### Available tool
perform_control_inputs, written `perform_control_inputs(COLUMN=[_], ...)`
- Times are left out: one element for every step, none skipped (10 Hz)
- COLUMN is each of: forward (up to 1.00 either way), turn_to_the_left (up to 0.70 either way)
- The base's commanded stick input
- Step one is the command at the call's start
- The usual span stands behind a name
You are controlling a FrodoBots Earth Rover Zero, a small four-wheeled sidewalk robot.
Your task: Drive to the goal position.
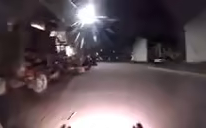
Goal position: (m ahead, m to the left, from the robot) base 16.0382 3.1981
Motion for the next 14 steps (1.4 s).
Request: perform_control_inputs(forward=[0.85, 0.85, 0.85, 0.85, 0.85, 0.85, 0.85, 0.85, 0.85, 0.85, 0.85, 0.85, 0.85, 0.85], turn_to_the_left=[0.00, 0.00, 0.00, 0.00, 0.00, 0.00, 0.00, 0.00, 0.00, 0.00, 0.00, 0.00, 0.00, 0.00])
